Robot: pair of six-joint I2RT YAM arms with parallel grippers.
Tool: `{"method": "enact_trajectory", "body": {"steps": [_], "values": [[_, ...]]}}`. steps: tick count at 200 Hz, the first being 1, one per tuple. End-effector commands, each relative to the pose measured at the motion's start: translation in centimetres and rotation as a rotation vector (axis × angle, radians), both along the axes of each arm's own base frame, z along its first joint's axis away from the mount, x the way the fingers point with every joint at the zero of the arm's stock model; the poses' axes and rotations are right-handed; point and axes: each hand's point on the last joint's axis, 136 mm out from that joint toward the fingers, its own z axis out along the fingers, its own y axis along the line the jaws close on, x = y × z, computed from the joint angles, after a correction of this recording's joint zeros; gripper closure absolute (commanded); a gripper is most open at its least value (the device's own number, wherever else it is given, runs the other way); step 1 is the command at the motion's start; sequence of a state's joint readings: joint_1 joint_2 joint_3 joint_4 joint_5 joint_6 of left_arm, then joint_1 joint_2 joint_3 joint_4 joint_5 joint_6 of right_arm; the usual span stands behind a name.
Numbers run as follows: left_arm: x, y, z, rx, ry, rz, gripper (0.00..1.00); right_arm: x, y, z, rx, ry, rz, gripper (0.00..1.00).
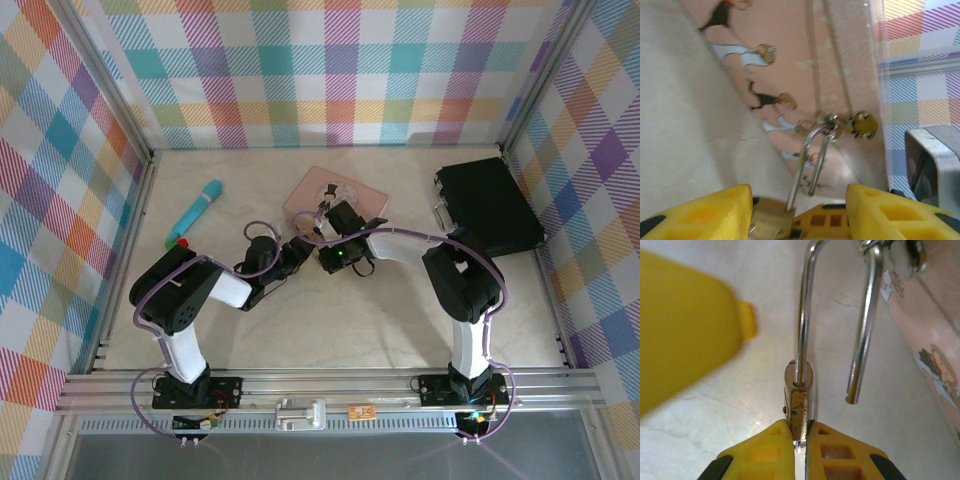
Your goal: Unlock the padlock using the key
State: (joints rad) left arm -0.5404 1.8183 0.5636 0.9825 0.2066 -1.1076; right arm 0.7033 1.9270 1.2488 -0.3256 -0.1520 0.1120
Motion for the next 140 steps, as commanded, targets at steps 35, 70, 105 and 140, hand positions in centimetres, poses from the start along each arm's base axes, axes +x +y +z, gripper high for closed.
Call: {"method": "enact_trajectory", "body": {"steps": [35, 70, 105, 140], "values": [[1.7, -0.7, 0.4, -0.015, -0.059, 0.037, 0.55, -1.7, 1.3, 0.8, 0.149, 0.096, 0.052, 1.00], [2.2, -1.1, 0.0, -0.015, -0.065, 0.031, 0.74, -1.4, 0.9, 1.0, 0.168, 0.105, 0.036, 1.00], [2.4, -1.2, 0.0, -0.013, -0.072, 0.028, 0.91, -1.4, 0.9, 1.3, 0.185, 0.103, 0.032, 1.00], [2.5, -1.4, -0.3, -0.008, -0.069, 0.023, 0.99, -1.2, 1.0, 1.8, 0.204, 0.101, 0.030, 1.00]]}}
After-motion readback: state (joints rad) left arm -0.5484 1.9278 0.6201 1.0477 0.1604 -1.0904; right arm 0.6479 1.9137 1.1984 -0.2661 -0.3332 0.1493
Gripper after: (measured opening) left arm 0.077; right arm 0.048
